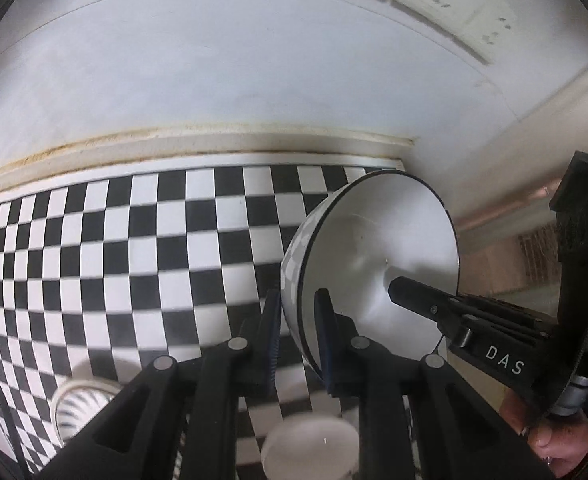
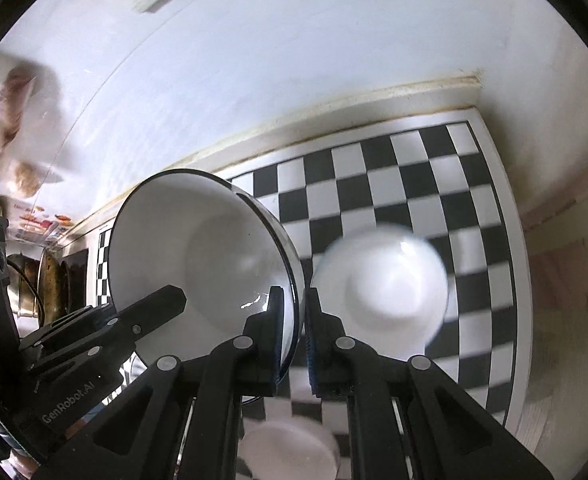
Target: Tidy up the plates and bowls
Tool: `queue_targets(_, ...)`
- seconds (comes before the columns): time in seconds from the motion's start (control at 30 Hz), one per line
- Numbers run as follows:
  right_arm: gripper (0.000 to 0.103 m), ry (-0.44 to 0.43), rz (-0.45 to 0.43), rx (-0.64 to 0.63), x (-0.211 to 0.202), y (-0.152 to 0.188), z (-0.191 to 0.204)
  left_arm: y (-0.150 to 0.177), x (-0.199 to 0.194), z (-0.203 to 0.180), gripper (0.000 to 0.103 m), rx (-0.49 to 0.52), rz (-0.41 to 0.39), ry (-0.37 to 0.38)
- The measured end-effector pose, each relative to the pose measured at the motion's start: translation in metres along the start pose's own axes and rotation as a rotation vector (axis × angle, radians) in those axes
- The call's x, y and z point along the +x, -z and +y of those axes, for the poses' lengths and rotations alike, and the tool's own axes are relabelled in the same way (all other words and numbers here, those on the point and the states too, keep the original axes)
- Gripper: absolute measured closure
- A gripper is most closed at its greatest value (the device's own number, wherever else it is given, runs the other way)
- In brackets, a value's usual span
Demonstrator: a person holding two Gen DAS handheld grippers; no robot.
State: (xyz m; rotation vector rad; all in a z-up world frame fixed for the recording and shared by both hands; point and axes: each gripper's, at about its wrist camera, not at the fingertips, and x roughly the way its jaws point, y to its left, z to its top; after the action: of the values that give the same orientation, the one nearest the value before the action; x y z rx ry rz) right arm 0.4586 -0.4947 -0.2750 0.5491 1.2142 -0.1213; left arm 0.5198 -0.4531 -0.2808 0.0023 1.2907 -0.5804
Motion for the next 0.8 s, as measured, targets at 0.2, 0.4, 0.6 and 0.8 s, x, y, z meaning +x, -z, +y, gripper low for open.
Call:
queue_targets(0.2, 0.092, 0.013, -0.016, 0.002, -0.031, 0.063, 0.005, 0.043, -0.020, -0.004, 0.089, 0.030, 0.011, 0.015)
queue_targets(0.4, 0.092, 0.019, 0.002, 0.020, -0.036, 0.120, 0.003, 0.087, -0.018, -0.003, 0.089, 0.050, 0.046, 0.014)
queue_targets(0.6, 0.092, 0.034, 0.051, 0.045, -0.017, 0.166, -0.005, 0.134, -0.001, 0.003, 0.089, 0.055, 0.120, 0.002)
queue_targets(0.8, 0.092, 0.060, 0.110, 0.067, 0.010, 0.196, -0.019, 0.162, 0.028, 0.008, 0.089, 0.050, 0.201, -0.012)
